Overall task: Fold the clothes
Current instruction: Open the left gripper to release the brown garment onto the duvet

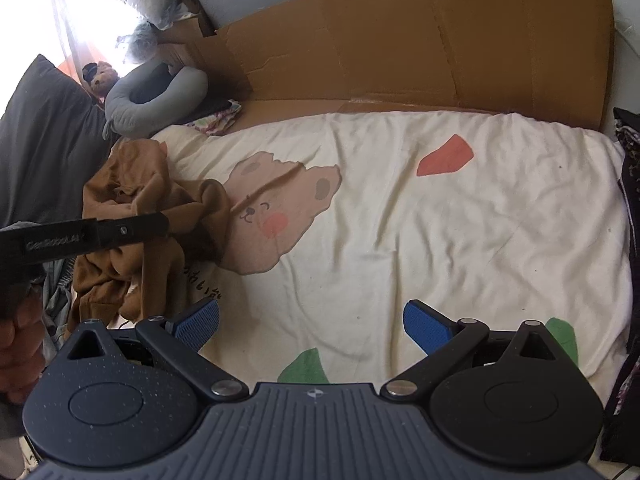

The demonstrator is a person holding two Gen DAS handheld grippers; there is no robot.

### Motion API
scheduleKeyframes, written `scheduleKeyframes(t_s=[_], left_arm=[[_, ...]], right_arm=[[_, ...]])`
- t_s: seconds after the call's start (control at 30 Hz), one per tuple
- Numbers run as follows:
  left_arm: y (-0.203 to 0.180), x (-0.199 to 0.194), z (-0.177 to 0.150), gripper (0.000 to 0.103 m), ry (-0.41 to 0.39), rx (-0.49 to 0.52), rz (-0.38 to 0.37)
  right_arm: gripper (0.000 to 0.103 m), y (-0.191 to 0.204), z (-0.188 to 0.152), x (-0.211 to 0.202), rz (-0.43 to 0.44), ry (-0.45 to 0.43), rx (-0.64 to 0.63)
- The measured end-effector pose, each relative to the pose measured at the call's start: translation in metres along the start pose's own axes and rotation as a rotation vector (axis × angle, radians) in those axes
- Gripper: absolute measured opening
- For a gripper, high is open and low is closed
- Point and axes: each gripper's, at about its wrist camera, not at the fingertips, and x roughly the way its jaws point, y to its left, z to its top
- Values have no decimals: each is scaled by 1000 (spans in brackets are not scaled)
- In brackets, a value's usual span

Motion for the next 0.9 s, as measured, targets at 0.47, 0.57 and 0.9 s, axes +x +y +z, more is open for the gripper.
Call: scheduleKeyframes(t_s=[0.47, 0.57, 0.9], left_arm=[[-1, 31, -26, 17, 152, -39, -38], [4, 23, -28, 33, 137, -31, -32], [46, 14, -37, 33, 138, -78, 75]], right_arm=[[100, -5, -6, 1, -6, 17, 13], [98, 1, -6, 3, 6, 21, -5], [73, 22, -2, 30, 31, 75, -104]])
